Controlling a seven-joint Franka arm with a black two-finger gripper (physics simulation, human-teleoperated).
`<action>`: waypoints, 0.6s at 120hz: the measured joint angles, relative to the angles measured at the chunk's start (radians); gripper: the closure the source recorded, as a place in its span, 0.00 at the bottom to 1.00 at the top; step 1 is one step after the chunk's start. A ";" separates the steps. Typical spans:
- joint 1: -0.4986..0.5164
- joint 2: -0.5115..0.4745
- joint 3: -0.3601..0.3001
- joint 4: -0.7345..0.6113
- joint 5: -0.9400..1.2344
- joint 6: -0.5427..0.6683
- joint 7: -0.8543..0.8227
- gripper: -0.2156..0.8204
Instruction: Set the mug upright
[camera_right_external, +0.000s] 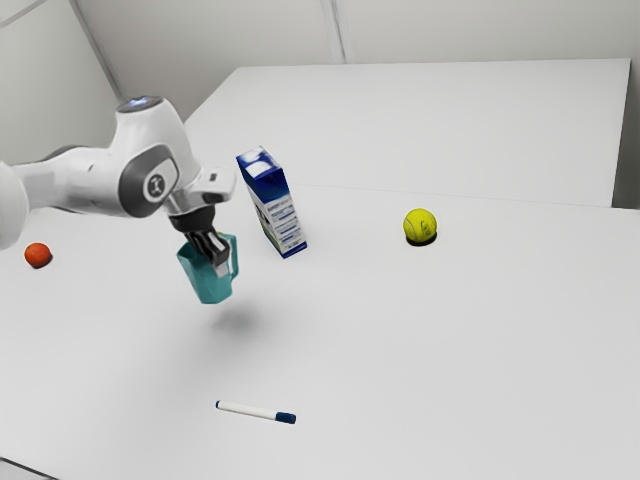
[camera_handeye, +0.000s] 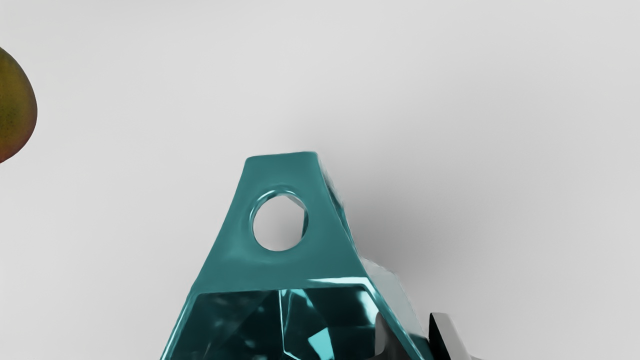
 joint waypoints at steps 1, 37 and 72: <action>-0.001 0.000 0.000 -0.002 0.005 0.002 -0.007 0.97; -0.008 0.005 -0.006 -0.076 0.109 0.152 -0.229 0.96; -0.016 0.041 -0.010 -0.096 0.120 0.247 -0.366 0.96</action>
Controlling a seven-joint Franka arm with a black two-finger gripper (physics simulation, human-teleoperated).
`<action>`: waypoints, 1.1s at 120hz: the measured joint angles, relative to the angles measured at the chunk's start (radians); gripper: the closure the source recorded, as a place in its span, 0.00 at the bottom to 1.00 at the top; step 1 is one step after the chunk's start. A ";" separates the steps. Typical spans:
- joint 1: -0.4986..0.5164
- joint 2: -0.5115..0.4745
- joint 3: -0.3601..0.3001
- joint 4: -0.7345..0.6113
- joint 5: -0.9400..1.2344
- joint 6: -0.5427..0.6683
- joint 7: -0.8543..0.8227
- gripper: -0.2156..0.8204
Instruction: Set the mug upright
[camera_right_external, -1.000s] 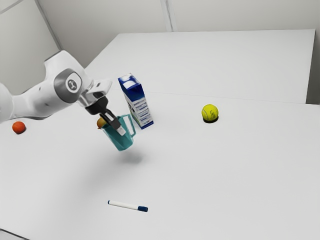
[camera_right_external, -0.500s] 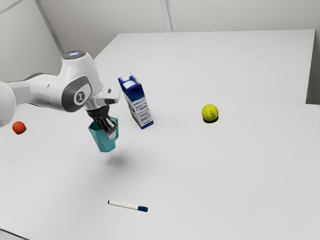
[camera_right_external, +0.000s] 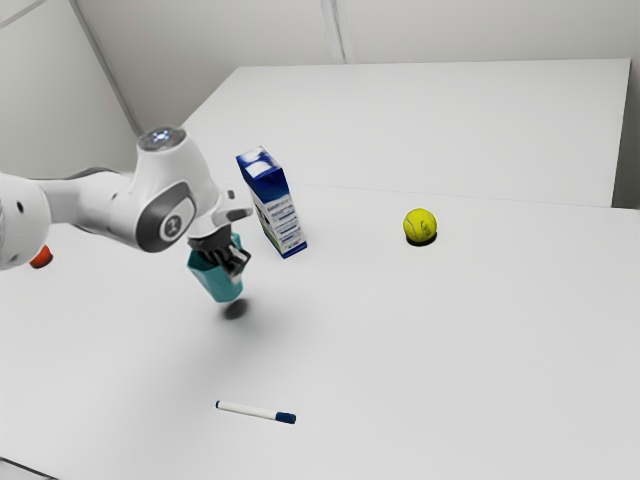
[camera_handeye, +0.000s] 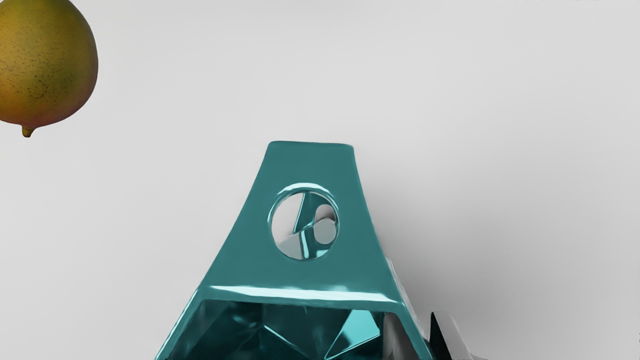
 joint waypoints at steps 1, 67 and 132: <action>0.000 0.001 0.000 0.000 0.000 0.001 -0.003 0.96; -0.009 0.062 0.005 -0.002 -0.003 -0.005 -0.134 0.95; -0.013 0.058 0.001 -0.012 -0.029 -0.004 -0.165 0.73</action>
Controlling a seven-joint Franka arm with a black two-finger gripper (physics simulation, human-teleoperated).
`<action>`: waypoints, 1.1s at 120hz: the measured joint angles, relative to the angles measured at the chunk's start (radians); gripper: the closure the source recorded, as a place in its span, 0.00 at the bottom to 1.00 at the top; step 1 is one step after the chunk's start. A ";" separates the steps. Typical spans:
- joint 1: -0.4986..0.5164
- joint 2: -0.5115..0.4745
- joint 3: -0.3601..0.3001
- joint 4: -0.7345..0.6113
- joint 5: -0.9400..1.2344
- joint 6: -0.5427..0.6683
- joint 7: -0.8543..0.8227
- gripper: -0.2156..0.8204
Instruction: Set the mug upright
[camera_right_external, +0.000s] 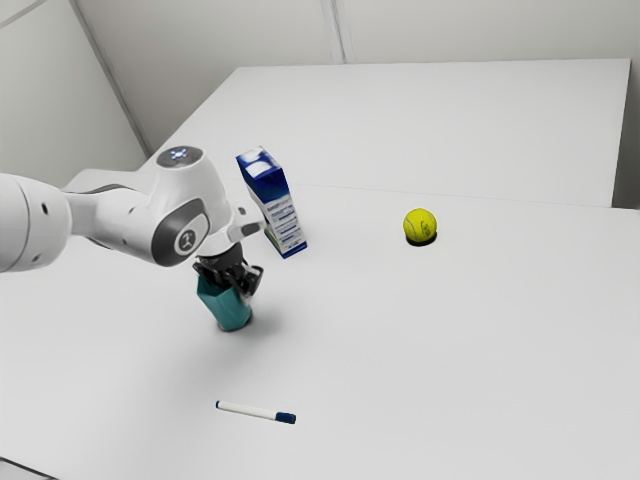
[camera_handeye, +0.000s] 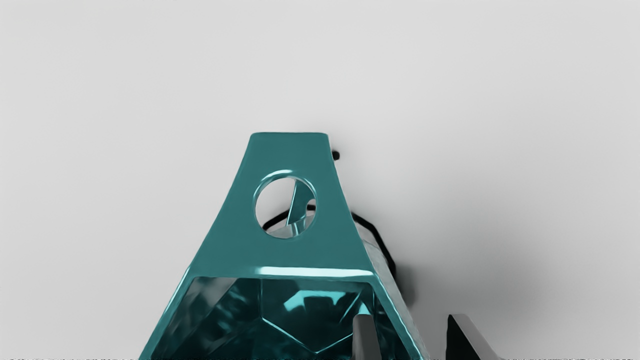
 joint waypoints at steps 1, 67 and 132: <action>0.000 -0.001 0.000 0.000 0.000 0.000 0.000 0.72; -0.020 -0.115 0.001 0.060 -0.040 -0.082 0.015 0.30; -0.051 -0.075 -0.021 0.453 -0.090 -0.538 0.020 0.23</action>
